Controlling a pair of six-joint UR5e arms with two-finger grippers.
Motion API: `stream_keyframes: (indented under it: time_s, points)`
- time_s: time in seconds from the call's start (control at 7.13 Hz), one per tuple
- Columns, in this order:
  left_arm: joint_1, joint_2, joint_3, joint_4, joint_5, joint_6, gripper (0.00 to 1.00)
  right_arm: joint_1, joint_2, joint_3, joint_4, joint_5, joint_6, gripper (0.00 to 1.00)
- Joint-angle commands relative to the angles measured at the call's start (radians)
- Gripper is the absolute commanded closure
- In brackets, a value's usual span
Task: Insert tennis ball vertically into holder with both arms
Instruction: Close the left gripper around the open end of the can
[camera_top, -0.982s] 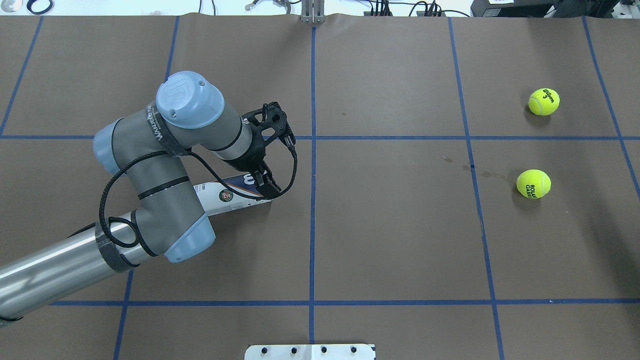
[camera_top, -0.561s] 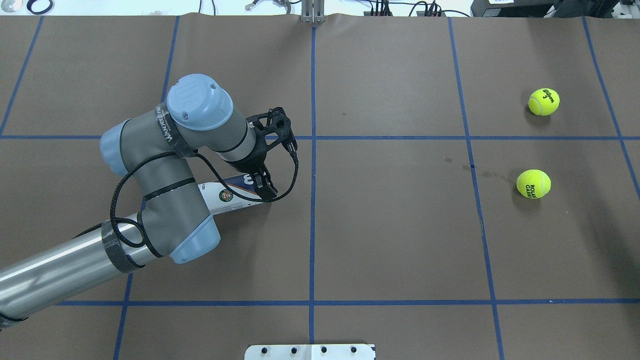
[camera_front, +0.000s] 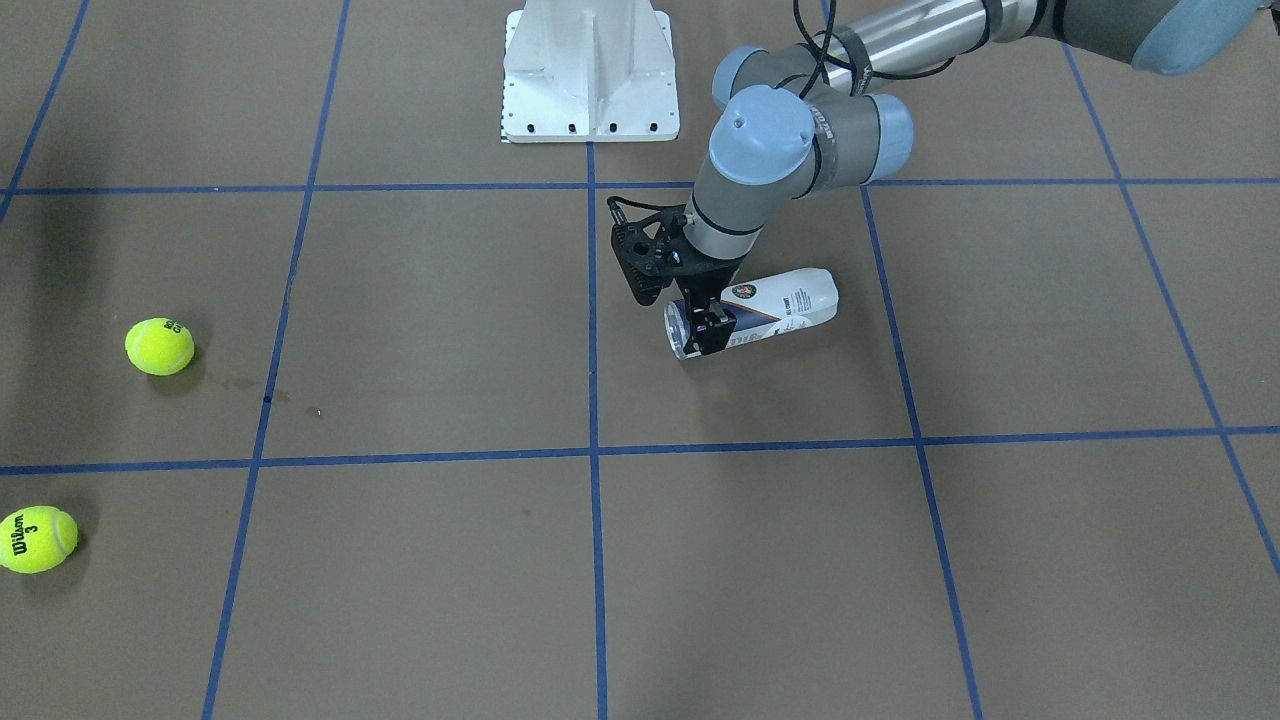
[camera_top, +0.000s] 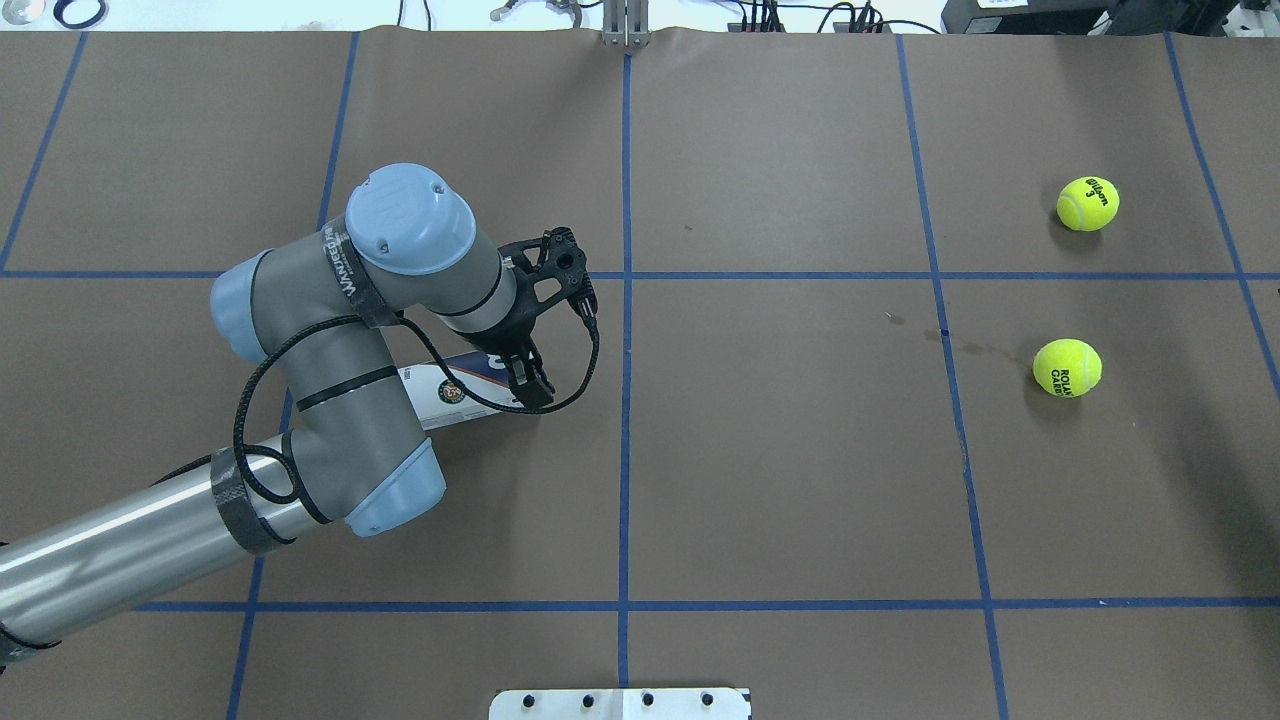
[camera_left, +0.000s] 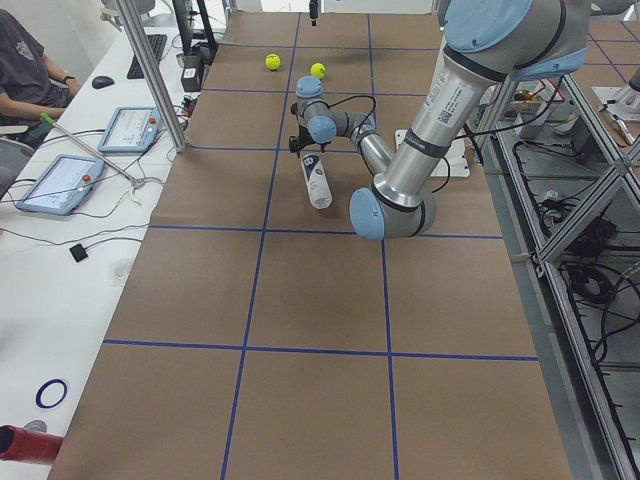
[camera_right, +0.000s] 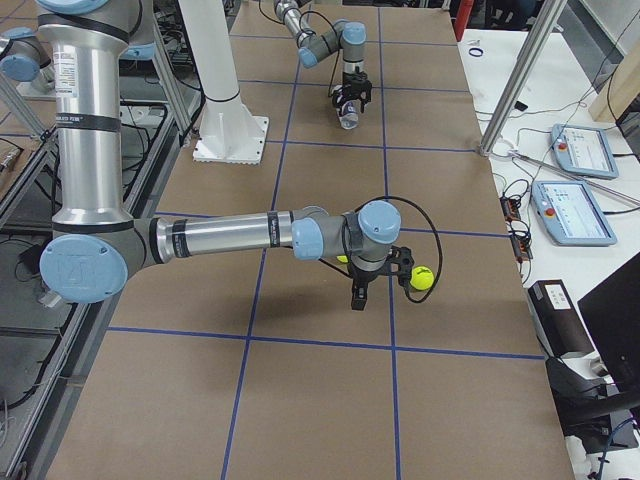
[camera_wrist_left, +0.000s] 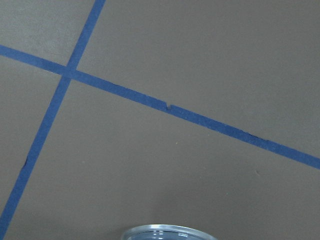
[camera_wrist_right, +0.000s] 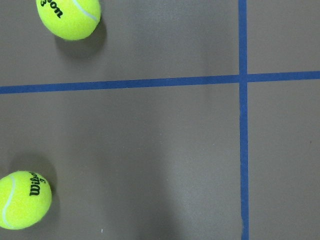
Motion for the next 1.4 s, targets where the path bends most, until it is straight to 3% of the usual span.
stream_keyframes:
  time_s: [0.0,0.56,1.26]
  points:
    - [0.001,0.003,0.008,0.000,0.009,0.022,0.00,0.000,0.002,0.000,0.000,0.001,0.000,0.01]
    - [0.028,0.000,0.026,0.000,0.066,0.045,0.00,0.000,0.003,0.000,0.000,0.001,0.000,0.01]
    - [0.030,0.000,0.045,0.000,0.066,0.069,0.01,0.000,0.015,0.002,-0.006,0.003,0.000,0.01]
